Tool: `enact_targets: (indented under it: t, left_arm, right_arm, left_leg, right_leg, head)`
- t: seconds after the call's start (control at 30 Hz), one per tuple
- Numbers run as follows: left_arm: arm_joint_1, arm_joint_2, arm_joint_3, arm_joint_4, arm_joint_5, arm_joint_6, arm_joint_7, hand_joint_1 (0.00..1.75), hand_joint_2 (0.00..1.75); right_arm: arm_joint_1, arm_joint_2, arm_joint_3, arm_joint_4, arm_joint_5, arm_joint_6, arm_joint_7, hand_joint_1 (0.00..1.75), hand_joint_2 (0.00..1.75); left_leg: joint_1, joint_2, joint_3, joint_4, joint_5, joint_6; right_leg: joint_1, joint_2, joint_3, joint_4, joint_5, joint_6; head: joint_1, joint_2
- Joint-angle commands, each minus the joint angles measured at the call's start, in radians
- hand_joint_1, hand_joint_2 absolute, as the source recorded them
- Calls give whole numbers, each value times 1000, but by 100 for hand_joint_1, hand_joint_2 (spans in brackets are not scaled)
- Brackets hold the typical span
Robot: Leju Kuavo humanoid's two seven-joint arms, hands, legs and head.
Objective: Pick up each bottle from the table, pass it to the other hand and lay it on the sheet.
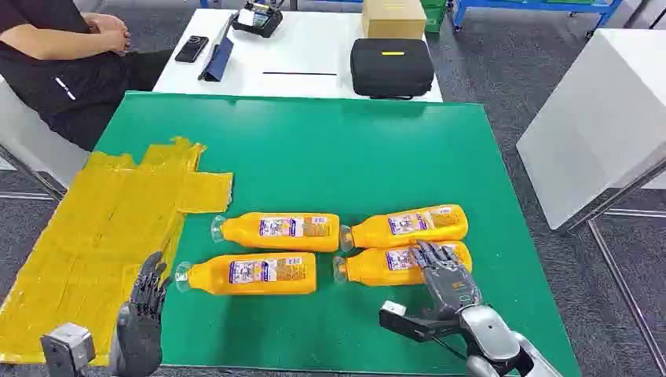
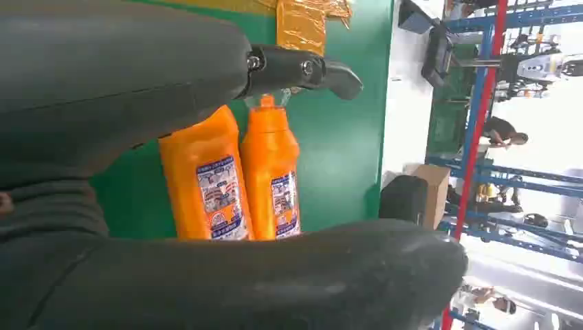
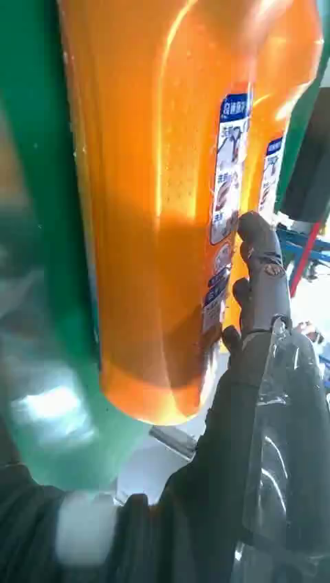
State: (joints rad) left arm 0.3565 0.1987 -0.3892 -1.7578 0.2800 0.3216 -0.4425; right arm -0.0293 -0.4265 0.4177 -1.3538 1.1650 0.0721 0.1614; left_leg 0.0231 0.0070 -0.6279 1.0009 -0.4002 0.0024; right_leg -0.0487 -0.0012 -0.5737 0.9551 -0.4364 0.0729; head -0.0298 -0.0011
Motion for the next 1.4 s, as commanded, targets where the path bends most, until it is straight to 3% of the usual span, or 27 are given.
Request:
enact_targets:
  t: [0.03, 0.3, 0.33, 0.37, 0.5, 0.9, 1.23, 1.4]
  left_arm:
    - [11, -47, 54, 15, -9, -13, 11, 0, 0]
    - [16, -63, 80, 16, -16, -32, 17, 0, 0]
    - [14, -64, 85, 22, -12, -36, 16, 0, 0]
    - [15, -62, 86, 23, -12, -38, 14, 0, 0]
    - [18, -53, 95, 33, 6, -34, 6, 0, 0]
    - [39, -72, 122, -5, -13, -44, 28, 0, 0]
    - [44, -88, 151, 4, -22, -71, 33, 0, 0]
    - [42, -90, 150, 7, -23, -70, 33, 0, 0]
  right_arm:
    - [-37, 39, -26, 36, 3, -3, -2, 0, 175]
    - [-67, 39, -16, 81, 20, 102, 5, 0, 175]
    - [-70, 40, -10, 111, 17, 133, 1, 40, 175]
    - [-66, 34, -4, 124, 16, 144, -4, 175, 175]
    - [-72, 28, 26, 205, 12, 173, -29, 175, 175]
    - [-50, 47, 31, 191, 9, 213, -21, 175, 175]
    - [-21, 8, 109, 225, -13, 293, -43, 175, 175]
    - [-24, 7, 110, 226, -15, 293, -44, 175, 175]
  left_leg:
    - [0, 1, 4, 0, -2, 1]
    - [0, 2, 2, 0, -1, 1]
    - [0, 2, 5, 0, -2, 1]
    - [0, 1, 3, -1, -1, 1]
    - [1, 0, 7, -1, -2, 1]
    - [1, -2, 14, -1, -4, 1]
    - [2, -3, 17, -2, -6, -1]
    - [2, -3, 27, -2, -10, -1]
  right_leg:
    - [1, 1, 3, 0, -1, -5]
    - [1, 2, 2, -1, 0, -4]
    - [1, 2, 4, -1, -1, -6]
    - [1, 1, 3, -1, 0, -5]
    - [2, 0, 7, -2, -1, -7]
    - [2, -2, 4, -3, -5, -7]
    - [2, -3, 7, -4, -5, -6]
    - [2, -4, 16, -4, -9, -6]
  head:
    - [0, 0]
    - [0, 0]
    - [0, 0]
    - [0, 0]
    - [0, 0]
    - [0, 0]
    - [0, 0]
    - [0, 0]
